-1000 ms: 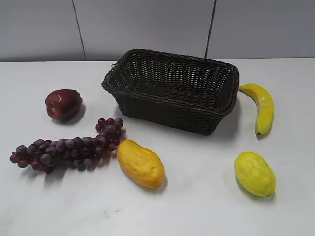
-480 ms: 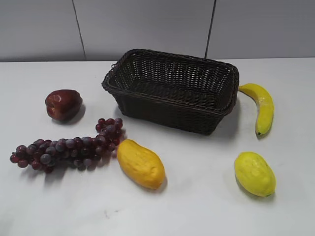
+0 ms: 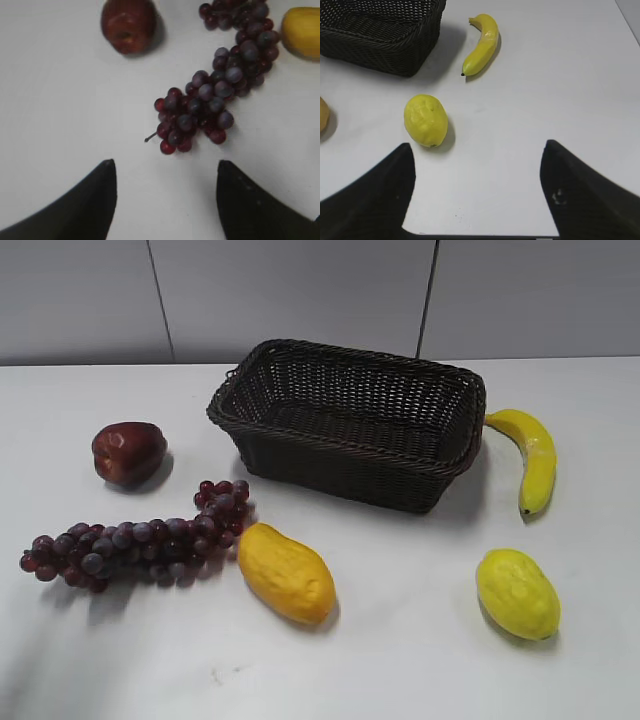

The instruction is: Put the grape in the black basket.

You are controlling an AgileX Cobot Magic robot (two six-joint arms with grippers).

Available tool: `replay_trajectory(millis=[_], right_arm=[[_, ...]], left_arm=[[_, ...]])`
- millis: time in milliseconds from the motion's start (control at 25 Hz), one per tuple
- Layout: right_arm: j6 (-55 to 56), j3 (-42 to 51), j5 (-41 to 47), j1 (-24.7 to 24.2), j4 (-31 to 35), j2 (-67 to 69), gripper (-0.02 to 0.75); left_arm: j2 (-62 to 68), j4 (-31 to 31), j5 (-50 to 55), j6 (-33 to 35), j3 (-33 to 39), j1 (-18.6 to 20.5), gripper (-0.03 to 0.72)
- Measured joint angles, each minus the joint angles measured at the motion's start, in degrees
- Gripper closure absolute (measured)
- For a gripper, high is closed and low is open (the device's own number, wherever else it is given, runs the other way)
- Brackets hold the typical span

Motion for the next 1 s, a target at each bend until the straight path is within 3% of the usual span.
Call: replay_trajectory(millis=[240, 360, 840, 1000], right_arm=[[0.0, 0.0, 0.0, 0.0, 0.0, 0.0, 0.147], [0.0, 0.0, 0.0, 0.0, 0.0, 0.0, 0.147], [0.0, 0.0, 0.0, 0.0, 0.0, 0.0, 0.147], [0.0, 0.0, 0.0, 0.0, 0.0, 0.0, 0.147]], left_arm=[[14.2, 3.0, -0.2, 2.1, -7.3, -10.6, 0.100], [21.0, 3.7, -0.8, 2.6, -8.7, -13.7, 0.100], [38.6, 5.6, -6.8, 2.7, -9.0, -14.8, 0.121], [39.8, 5.7, -7.2, 2.7, -9.0, -14.8, 0.215]])
